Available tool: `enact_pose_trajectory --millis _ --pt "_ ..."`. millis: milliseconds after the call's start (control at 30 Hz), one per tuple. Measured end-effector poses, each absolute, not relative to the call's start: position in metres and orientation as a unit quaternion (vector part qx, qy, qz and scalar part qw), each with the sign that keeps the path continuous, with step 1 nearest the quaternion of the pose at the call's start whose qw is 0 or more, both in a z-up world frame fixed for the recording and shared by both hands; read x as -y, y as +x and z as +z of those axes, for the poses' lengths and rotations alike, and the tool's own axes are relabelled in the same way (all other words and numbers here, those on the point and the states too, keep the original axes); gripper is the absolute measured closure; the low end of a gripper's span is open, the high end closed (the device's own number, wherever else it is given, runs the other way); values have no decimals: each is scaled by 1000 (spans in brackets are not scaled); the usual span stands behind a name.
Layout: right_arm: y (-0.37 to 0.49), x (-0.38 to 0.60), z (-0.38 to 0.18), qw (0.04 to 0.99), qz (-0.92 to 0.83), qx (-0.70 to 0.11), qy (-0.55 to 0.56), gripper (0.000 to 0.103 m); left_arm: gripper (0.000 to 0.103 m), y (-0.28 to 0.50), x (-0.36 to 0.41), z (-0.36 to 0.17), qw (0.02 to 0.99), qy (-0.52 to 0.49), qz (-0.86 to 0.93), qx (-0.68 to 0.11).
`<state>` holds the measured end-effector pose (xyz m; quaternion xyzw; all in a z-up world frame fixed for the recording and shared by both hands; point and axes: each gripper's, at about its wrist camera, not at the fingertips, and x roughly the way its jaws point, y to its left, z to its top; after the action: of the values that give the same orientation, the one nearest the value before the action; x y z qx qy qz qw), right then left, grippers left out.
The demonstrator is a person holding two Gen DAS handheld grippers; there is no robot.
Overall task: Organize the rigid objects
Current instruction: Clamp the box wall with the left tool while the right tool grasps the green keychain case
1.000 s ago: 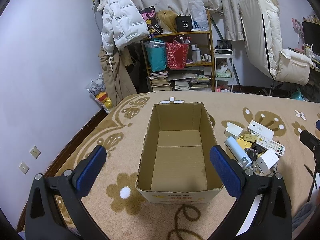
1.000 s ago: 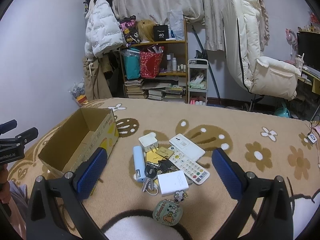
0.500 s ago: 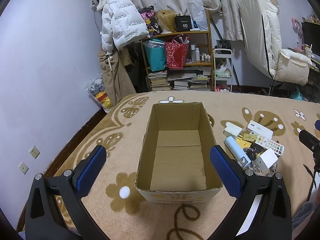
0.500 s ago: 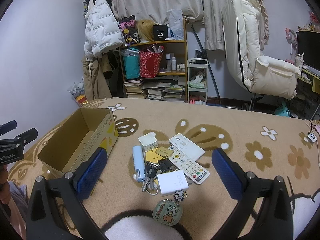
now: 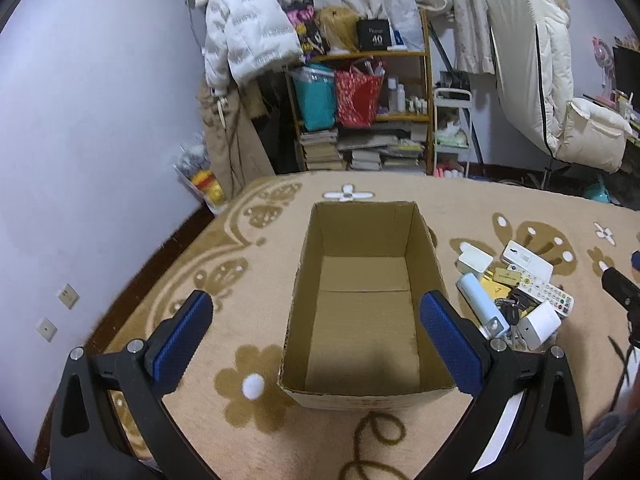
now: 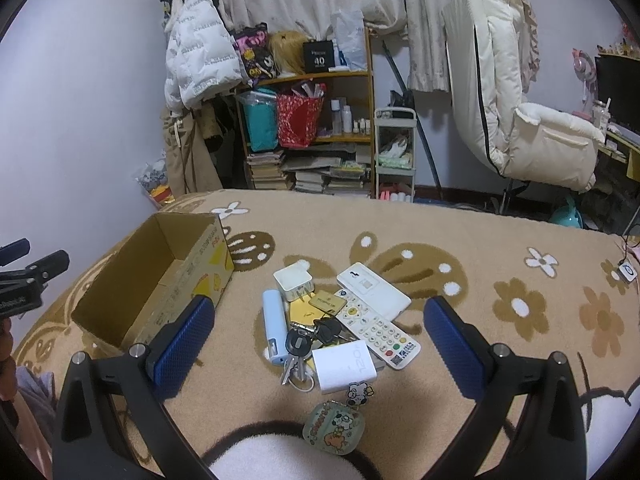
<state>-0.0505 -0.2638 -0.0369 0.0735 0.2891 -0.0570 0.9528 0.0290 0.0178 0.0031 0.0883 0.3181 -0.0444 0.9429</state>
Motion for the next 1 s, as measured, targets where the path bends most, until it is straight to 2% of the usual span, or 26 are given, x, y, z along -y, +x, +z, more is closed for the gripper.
enact_pose_trajectory --millis 400,767,833,933,1000 --pt "-14 278 -54 923 -61 -364 112 0 1 88 -11 -16 912 138 -33 -385" --pt "5 278 -109 874 -64 -470 105 0 1 122 -23 -56 884 113 -32 -452" --pt "6 276 -119 865 -65 -488 98 0 9 128 -29 -62 880 101 -28 -463" --pt "8 274 -130 854 -68 -508 90 0 15 140 -38 -73 872 81 -10 -482" --pt "10 273 -137 845 -70 -523 86 1 24 146 -43 -80 863 69 -10 -500"
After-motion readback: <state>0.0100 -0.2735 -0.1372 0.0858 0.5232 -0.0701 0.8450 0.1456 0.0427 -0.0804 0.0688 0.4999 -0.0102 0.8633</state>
